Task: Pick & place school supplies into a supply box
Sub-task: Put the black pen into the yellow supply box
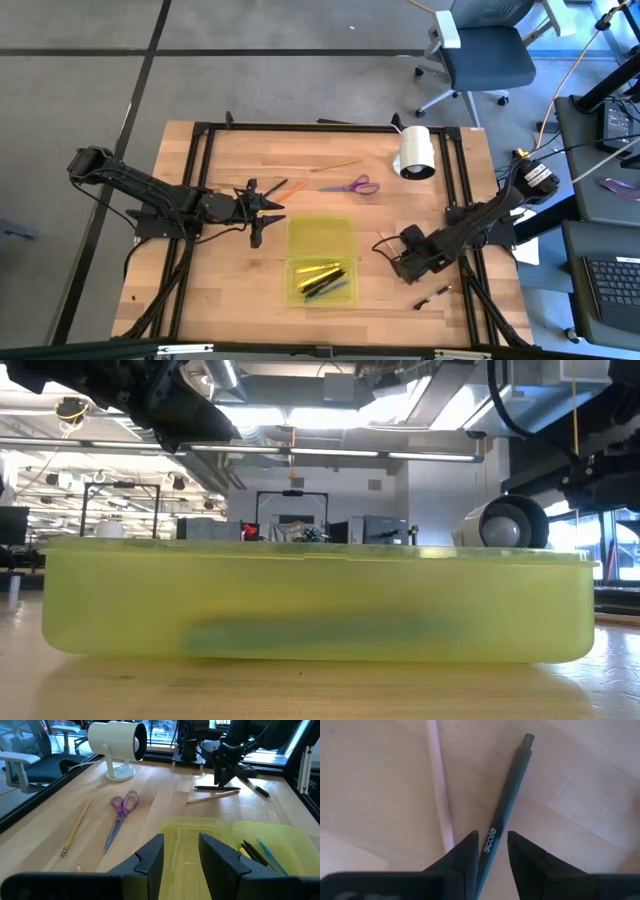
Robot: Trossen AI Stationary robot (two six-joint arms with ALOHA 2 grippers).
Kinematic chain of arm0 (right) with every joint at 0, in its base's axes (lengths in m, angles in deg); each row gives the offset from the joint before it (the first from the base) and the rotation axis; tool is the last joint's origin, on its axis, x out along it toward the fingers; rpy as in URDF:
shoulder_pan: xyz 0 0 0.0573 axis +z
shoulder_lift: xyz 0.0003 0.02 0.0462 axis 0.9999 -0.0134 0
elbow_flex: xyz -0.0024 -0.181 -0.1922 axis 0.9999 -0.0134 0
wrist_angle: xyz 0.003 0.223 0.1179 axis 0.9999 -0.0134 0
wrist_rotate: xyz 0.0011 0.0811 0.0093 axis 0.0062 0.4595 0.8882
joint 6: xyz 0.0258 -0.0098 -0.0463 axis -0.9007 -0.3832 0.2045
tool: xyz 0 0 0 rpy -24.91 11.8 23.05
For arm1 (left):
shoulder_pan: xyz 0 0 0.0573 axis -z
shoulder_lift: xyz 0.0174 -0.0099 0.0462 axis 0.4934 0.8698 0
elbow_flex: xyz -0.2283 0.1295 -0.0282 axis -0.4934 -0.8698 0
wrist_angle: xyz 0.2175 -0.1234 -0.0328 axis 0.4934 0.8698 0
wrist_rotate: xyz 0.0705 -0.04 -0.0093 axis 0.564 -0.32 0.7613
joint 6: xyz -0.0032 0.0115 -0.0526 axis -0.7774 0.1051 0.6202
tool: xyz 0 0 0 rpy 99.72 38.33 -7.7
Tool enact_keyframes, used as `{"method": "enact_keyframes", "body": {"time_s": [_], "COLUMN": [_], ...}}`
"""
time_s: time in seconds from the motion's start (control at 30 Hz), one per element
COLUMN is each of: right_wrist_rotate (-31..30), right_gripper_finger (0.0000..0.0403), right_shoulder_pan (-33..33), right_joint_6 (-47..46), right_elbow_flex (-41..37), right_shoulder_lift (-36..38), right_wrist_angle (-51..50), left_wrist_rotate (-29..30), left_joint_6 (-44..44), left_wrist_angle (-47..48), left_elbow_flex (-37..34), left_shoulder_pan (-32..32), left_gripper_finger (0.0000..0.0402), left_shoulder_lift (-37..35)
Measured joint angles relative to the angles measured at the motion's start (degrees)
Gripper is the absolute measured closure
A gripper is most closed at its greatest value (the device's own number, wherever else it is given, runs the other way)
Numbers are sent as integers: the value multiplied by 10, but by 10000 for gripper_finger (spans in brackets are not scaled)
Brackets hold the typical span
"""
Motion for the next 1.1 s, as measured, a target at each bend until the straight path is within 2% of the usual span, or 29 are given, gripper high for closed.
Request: {"method": "enact_keyframes", "body": {"time_s": [0.3,0.67,0.9,1.1], "right_wrist_rotate": [1,4,6,8], "right_gripper_finger": [302,372,355,367], "right_shoulder_pan": [-2,-3,-3,-3], "right_joint_6": [-12,-32,-33,-25], "right_elbow_flex": [0,1,6,39], "right_shoulder_lift": [-32,-34,-36,-37], "right_wrist_angle": [18,15,5,-28], "left_wrist_rotate": [0,0,-1,-2], "left_joint_6": [0,1,1,1], "left_wrist_angle": [0,0,0,0], "left_elbow_flex": [0,0,0,0], "left_shoulder_pan": [0,0,0,0], "left_gripper_finger": [286,286,286,286], "left_shoulder_lift": [0,0,0,0]}}
